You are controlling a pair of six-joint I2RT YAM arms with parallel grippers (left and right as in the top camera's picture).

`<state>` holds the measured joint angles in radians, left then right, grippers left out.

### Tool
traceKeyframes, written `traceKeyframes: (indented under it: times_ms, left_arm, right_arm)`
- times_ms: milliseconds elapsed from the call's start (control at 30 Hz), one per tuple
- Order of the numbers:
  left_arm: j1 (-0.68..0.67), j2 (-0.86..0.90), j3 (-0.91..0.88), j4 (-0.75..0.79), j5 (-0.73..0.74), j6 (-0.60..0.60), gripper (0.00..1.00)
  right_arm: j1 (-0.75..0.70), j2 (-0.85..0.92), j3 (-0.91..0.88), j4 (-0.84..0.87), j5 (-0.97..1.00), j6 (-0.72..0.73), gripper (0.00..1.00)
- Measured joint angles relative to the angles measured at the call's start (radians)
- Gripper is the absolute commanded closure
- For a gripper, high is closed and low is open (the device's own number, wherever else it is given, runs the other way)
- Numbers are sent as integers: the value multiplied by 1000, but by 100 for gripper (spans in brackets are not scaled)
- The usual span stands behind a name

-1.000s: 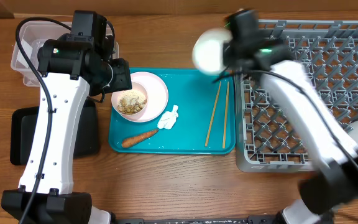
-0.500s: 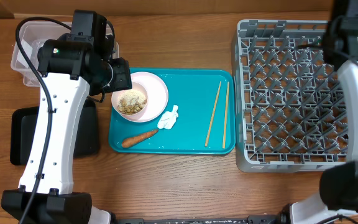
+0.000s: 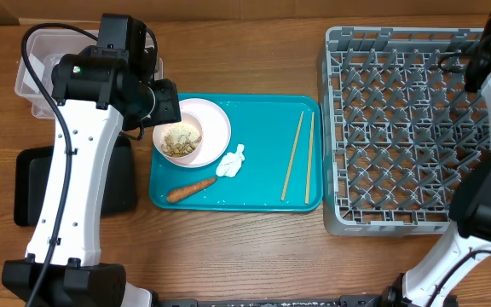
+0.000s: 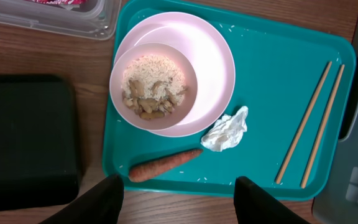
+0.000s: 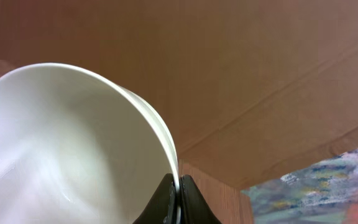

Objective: Sort waste into correct bins and load items into the dishwasher
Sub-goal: 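Carry the small white bowl into the dish rack with the right gripper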

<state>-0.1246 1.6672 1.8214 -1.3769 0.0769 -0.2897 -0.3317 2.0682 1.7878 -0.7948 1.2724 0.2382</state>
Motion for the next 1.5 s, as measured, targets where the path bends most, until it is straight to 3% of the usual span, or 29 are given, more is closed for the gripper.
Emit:
traceKeyframes:
  times_ms: [200, 900, 933, 1067, 1133, 1500]
  left_arm:
    - [0, 0, 0, 0, 0, 0, 40]
    - [0, 0, 0, 2, 0, 0, 39]
    - [0, 0, 0, 0, 0, 0, 39]
    - [0, 0, 0, 1, 0, 0, 39]
    - [0, 0, 0, 1, 0, 0, 39]
    - [0, 0, 0, 1, 0, 0, 39]
  right_arm:
    - [7, 71, -3, -14, -6, 34, 96]
    - [98, 74, -50, -14, -14, 121, 96]
    - [105, 74, -50, -15, -12, 121, 95]
    - [140, 74, -53, -26, -18, 118, 57]
    - [168, 74, -58, -40, -28, 119, 47]
    - [282, 73, -61, -114, -115, 124, 46]
